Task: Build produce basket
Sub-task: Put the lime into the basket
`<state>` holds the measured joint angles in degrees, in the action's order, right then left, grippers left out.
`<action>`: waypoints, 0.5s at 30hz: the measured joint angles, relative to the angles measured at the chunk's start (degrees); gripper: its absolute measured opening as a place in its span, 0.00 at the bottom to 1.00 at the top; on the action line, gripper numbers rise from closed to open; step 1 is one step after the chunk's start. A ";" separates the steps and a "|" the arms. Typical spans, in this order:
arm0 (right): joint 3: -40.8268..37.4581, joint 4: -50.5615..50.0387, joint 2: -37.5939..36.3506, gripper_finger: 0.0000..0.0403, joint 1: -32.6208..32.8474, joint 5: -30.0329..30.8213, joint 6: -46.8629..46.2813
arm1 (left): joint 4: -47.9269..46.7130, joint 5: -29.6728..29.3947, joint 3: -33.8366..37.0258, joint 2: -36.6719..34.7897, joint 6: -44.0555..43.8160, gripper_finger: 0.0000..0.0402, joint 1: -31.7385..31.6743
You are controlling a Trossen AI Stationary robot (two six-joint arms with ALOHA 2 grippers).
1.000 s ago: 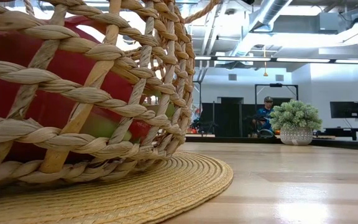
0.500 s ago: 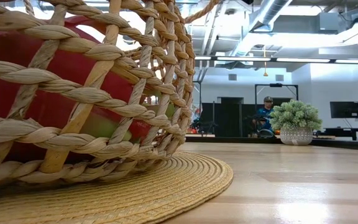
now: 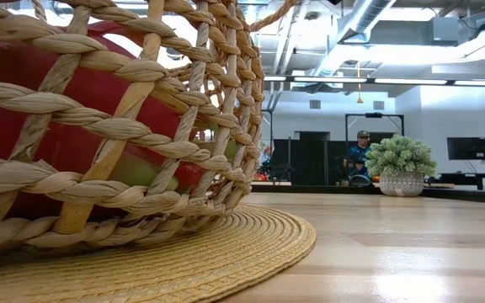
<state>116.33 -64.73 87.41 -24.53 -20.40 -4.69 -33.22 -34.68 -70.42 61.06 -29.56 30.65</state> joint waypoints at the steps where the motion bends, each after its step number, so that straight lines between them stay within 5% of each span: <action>1: 0.00 0.04 0.00 0.81 0.00 0.00 0.00 | 0.70 0.01 0.25 0.25 -0.04 0.62 0.00; 8: 0.00 -0.38 0.03 0.81 -0.02 0.00 1.76 | 2.48 1.26 0.35 5.42 -2.70 0.62 -2.54; 15: 0.00 -1.29 0.05 0.81 -0.04 0.00 3.63 | -2.59 14.64 0.35 9.52 -13.68 0.63 -5.08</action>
<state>116.33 -66.02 87.46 -24.58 -20.40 -1.06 -35.81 -20.04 -70.06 70.58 -43.24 25.58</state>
